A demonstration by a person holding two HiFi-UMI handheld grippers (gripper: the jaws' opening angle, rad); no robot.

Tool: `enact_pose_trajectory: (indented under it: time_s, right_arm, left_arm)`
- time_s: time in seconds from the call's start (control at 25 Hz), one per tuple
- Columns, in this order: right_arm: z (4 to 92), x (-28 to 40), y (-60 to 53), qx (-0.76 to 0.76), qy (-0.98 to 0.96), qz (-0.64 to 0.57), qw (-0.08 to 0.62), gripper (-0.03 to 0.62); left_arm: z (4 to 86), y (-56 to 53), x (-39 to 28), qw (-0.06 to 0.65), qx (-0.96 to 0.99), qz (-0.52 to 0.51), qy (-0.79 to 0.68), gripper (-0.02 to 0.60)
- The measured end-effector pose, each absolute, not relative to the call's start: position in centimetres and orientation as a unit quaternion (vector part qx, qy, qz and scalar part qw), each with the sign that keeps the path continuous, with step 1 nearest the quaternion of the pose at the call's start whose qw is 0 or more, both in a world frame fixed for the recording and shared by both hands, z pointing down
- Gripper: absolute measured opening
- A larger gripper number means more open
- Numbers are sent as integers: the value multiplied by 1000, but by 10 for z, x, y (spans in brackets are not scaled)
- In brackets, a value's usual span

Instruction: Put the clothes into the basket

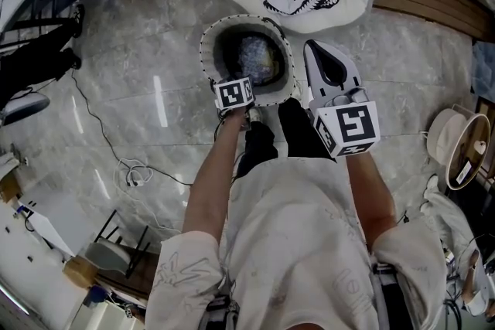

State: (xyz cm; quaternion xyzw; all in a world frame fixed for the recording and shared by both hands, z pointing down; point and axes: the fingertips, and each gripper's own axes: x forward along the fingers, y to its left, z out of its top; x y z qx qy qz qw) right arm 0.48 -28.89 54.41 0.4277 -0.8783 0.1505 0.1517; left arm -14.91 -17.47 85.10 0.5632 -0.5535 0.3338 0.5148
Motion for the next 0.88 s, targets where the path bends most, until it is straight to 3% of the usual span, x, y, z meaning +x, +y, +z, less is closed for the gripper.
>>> enact_pose_trajectory:
  time_s: [0.64, 0.88]
  right_arm:
    - [509, -12, -276, 426, -886, 114, 144, -12]
    - [492, -20, -267, 427, -888, 99, 138, -11]
  left_arm:
    - [794, -128, -145, 501, 603, 264, -562, 261]
    - [727, -140, -168, 449, 634, 210, -594, 261]
